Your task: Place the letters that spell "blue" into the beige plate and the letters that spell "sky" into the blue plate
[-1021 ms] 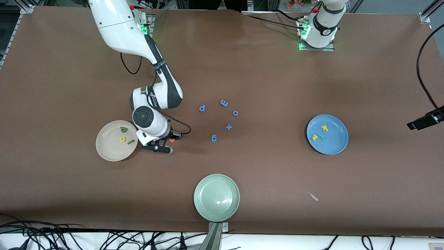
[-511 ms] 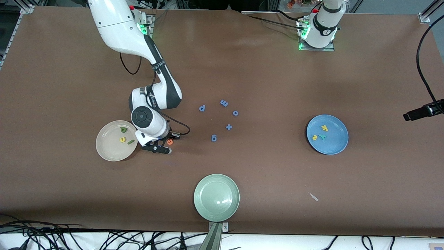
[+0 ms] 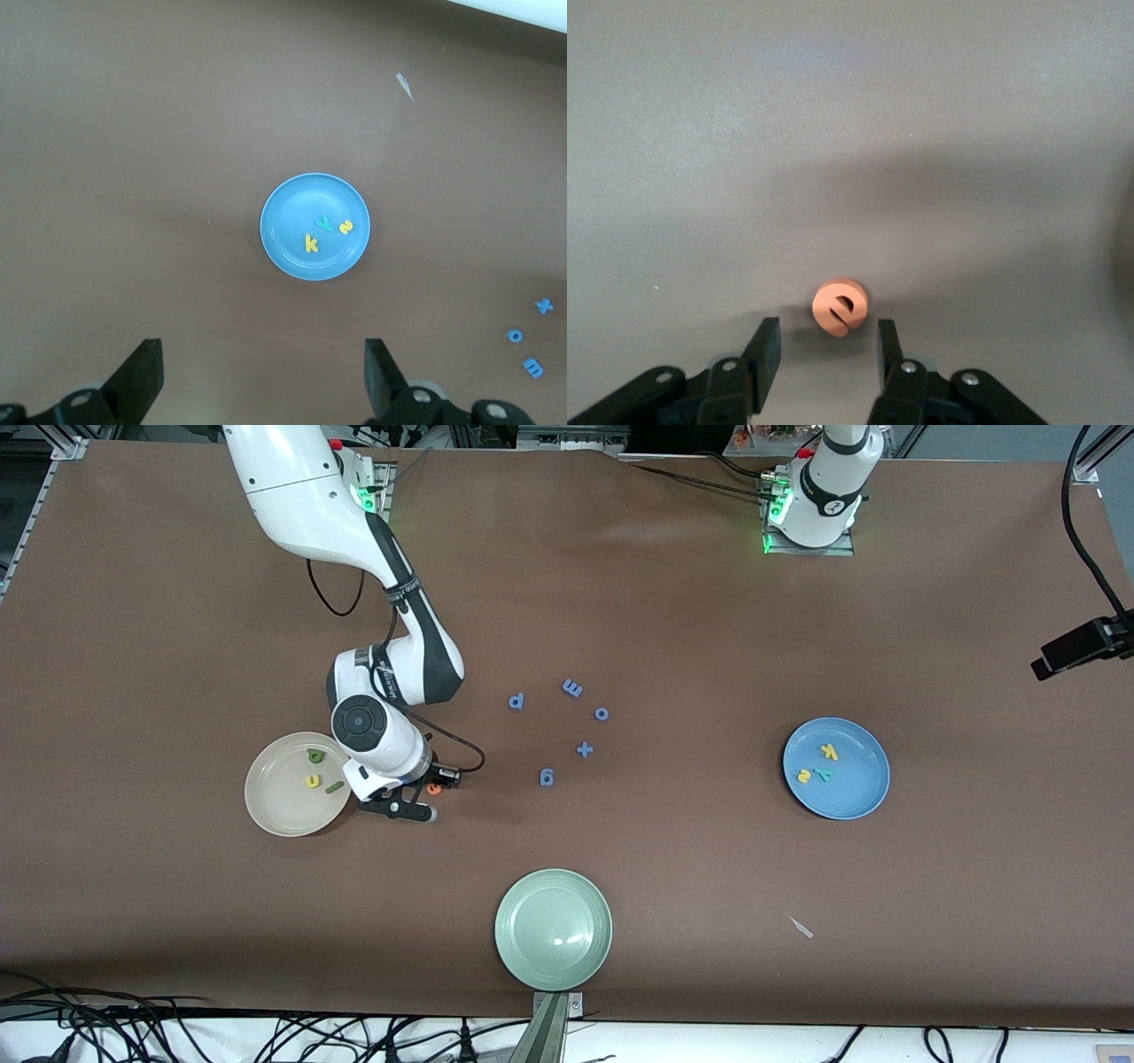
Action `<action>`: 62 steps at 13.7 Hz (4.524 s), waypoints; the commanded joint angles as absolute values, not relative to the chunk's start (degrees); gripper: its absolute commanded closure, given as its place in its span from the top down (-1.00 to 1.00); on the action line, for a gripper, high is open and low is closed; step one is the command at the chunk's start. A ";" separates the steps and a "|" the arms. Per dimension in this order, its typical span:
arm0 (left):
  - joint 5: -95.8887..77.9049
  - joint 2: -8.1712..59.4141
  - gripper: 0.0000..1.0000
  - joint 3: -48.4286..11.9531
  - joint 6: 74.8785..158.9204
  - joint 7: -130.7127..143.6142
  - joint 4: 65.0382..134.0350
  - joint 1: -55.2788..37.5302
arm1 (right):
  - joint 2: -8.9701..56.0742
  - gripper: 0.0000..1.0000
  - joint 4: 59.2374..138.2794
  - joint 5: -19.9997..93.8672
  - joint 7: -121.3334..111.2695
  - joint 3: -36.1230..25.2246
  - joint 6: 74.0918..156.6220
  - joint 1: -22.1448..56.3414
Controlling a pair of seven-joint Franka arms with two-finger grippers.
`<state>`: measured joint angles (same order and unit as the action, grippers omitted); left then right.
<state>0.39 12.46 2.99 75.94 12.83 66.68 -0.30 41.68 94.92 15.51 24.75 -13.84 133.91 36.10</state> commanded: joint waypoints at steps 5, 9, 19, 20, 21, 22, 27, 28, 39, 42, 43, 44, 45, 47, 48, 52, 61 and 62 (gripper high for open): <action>-2.11 -1.22 1.00 3.96 87.00 9.32 90.60 0.26 | 42.10 0.03 94.75 15.82 24.35 -13.97 134.47 35.51; -2.02 -1.14 1.00 2.73 86.66 9.05 91.32 0.09 | 42.89 -0.02 94.83 15.91 24.43 -13.89 136.05 35.59; -1.23 -0.62 1.00 1.05 86.49 -1.41 90.97 0.26 | 42.54 -0.55 94.66 15.82 21.90 -14.06 135.53 35.07; -1.23 0.08 1.00 1.05 86.40 -0.80 90.53 0.18 | 42.19 -0.55 94.57 15.73 21.10 -14.67 134.48 34.72; -1.23 0.17 1.00 1.14 86.14 -1.57 90.70 0.35 | 41.14 -0.55 94.14 15.56 19.79 -15.63 132.12 34.63; -1.32 0.26 1.00 1.14 86.05 -1.76 90.44 0.61 | 40.70 -0.55 92.56 15.47 17.77 -17.12 128.10 34.37; -1.49 0.18 1.00 1.32 85.17 0.00 90.62 0.79 | 35.35 -0.55 93.40 15.64 -0.24 -26.79 113.47 34.37; -1.49 0.09 1.00 1.32 85.34 -0.17 90.44 0.88 | 33.50 -0.55 96.99 15.64 -1.66 -27.07 114.60 34.37; -1.14 0.26 1.00 1.32 88.15 0.88 90.88 1.32 | 26.89 0.98 100.22 15.82 -2.72 -28.03 115.87 34.28; -1.14 0.26 1.00 1.41 88.68 0.88 90.97 1.84 | 26.81 1.00 91.18 14.07 -3.16 -30.93 106.12 34.28; -1.14 0.26 1.00 1.32 88.68 0.88 90.97 1.93 | 26.81 1.00 87.31 12.67 -3.25 -31.55 103.13 34.28; -1.14 0.26 1.00 1.32 88.68 0.88 90.97 1.93 | 26.89 1.00 84.14 11.18 -3.25 -32.16 100.40 34.19; -1.14 0.26 1.00 1.32 88.86 0.88 90.97 1.93 | 26.89 1.00 81.85 10.29 -3.34 -32.78 98.46 34.19; -1.14 0.26 1.00 1.32 89.03 0.88 91.14 1.85 | 26.81 1.00 79.55 10.02 -3.69 -34.62 95.11 34.19; -1.14 0.26 1.00 1.23 89.21 0.88 91.23 1.85 | 26.63 1.00 78.32 10.11 -3.60 -35.15 93.36 34.19; -1.14 0.26 1.00 1.32 89.30 0.88 91.14 1.85 | 26.37 1.00 73.30 8.36 -3.51 -35.95 90.18 34.28; -1.05 0.26 1.00 1.23 89.30 0.88 91.14 1.85 | 22.59 1.00 73.30 8.43 -7.73 -35.42 88.60 35.07; -1.05 0.26 1.00 1.14 89.30 0.97 91.06 1.76 | 22.67 1.00 73.30 8.52 -8.00 -35.33 88.07 35.24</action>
<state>-0.49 0.86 1.43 88.62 0.72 90.38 1.57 24.76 73.29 8.97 -6.53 -35.47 90.14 34.88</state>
